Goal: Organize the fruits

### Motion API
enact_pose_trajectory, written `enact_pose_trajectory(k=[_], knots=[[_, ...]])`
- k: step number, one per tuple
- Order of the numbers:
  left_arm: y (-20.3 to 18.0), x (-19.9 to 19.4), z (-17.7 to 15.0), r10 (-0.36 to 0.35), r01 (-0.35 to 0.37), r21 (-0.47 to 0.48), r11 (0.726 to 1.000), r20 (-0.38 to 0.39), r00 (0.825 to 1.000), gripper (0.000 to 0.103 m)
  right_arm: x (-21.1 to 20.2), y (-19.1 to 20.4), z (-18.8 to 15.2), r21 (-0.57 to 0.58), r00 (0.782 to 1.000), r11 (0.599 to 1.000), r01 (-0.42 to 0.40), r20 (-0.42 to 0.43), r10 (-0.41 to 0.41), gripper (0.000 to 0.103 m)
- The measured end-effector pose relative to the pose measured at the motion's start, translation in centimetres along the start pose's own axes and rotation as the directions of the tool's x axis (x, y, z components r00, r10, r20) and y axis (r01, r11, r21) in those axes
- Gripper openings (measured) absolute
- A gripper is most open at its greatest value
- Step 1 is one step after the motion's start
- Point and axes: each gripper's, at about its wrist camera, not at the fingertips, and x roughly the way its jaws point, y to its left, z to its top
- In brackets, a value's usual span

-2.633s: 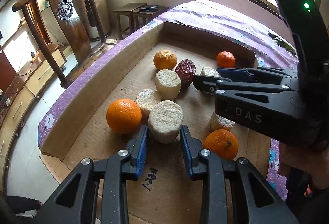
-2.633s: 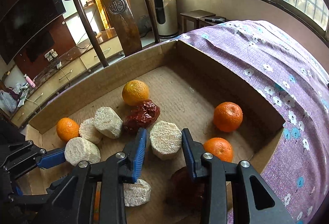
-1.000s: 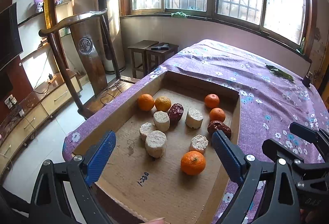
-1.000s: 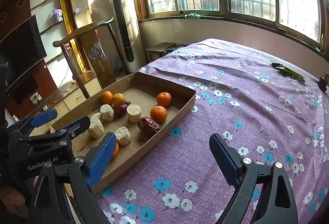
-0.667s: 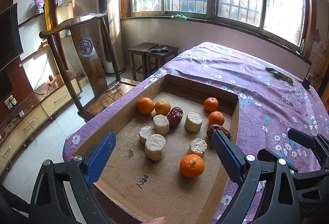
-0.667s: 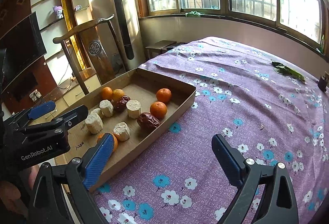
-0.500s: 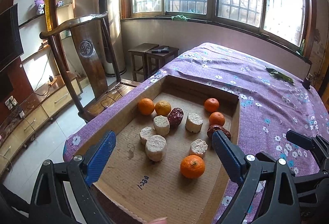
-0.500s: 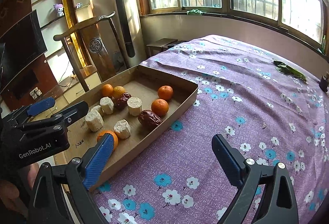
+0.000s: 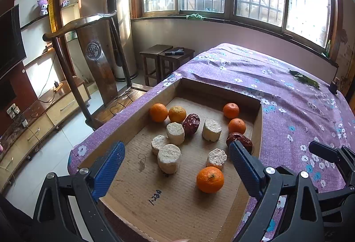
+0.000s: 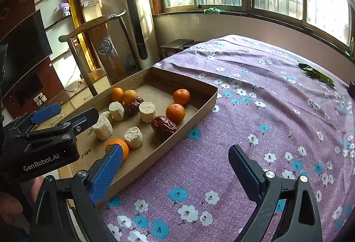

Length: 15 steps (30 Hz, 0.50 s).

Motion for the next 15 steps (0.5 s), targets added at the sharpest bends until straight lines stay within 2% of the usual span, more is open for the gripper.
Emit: enact_pose_trajectory(k=[15], knots=[[0.15,0.73,0.12,0.008,-0.008,-0.001,1.0,-0.005,1.0,0.095,0.66,0.04,-0.07,0.006,1.0,1.0,-0.009,-0.01,0.009,0.098]])
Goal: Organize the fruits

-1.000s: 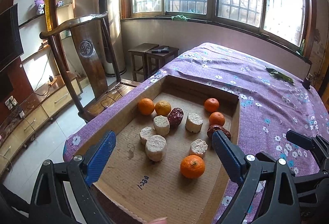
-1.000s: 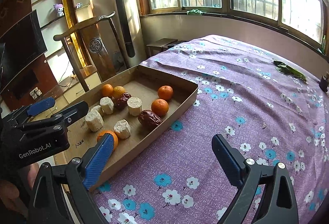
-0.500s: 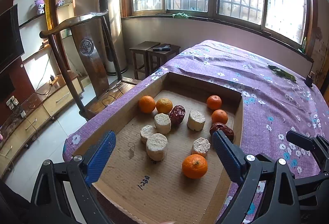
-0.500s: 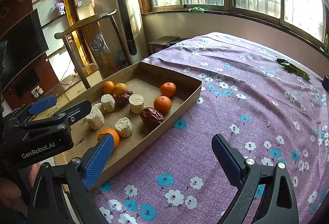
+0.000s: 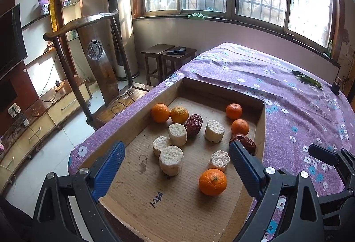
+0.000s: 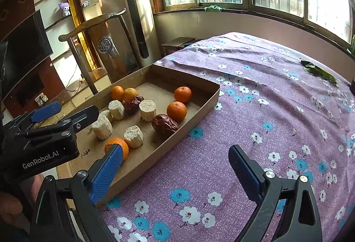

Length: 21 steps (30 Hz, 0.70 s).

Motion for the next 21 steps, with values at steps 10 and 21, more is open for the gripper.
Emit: enact_pose_trajectory(k=[10,21], knots=[[-0.01,0.58,0.01,-0.005,0.005,0.0,1.0,-0.015,1.0,0.095,0.55,-0.07,-0.06,0.006,1.0,1.0,-0.008,-0.011,0.008,0.098],[-0.18,0.93,0.01,0.004,-0.004,0.004,1.0,-0.015,1.0,0.095,1.0,0.23,-0.04,-0.001,1.0,1.0,-0.015,-0.017,0.015,0.098]])
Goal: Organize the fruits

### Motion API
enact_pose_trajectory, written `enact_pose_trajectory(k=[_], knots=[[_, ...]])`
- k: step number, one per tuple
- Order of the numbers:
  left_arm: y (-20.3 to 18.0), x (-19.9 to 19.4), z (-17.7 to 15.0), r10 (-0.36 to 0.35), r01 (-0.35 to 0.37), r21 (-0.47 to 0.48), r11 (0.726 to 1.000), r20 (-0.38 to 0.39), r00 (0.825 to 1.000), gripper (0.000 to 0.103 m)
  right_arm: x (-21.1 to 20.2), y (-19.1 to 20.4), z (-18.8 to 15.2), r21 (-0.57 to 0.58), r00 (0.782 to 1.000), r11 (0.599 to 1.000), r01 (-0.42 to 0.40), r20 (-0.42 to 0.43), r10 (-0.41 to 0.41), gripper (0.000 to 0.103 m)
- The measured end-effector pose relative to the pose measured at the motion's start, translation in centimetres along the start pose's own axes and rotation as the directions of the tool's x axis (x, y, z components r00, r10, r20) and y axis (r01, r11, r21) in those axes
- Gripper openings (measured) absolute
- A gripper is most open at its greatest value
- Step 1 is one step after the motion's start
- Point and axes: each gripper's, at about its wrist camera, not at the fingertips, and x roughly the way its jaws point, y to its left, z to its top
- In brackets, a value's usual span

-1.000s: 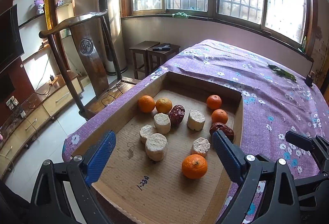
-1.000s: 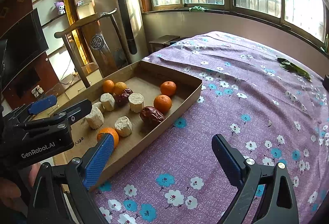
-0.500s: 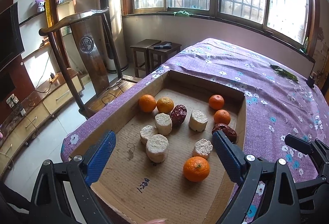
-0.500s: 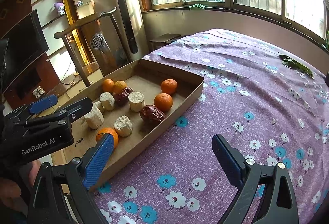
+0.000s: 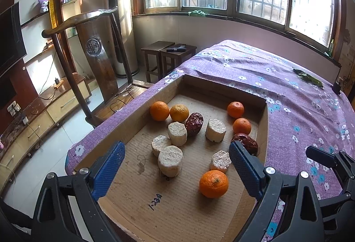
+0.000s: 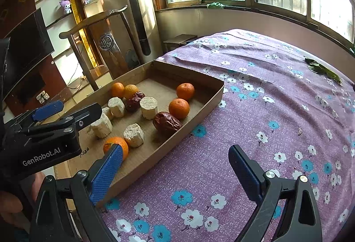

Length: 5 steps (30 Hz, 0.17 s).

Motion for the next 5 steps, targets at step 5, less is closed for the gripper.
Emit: enact_pose_trajectory(k=[5], knots=[[-0.8,-0.25,0.07,-0.002,0.002,0.019,1.0,0.011,1.0,0.095,-0.03,-0.23,-0.02,0.007,1.0,1.0,0.003,0.003,-0.003,0.098]])
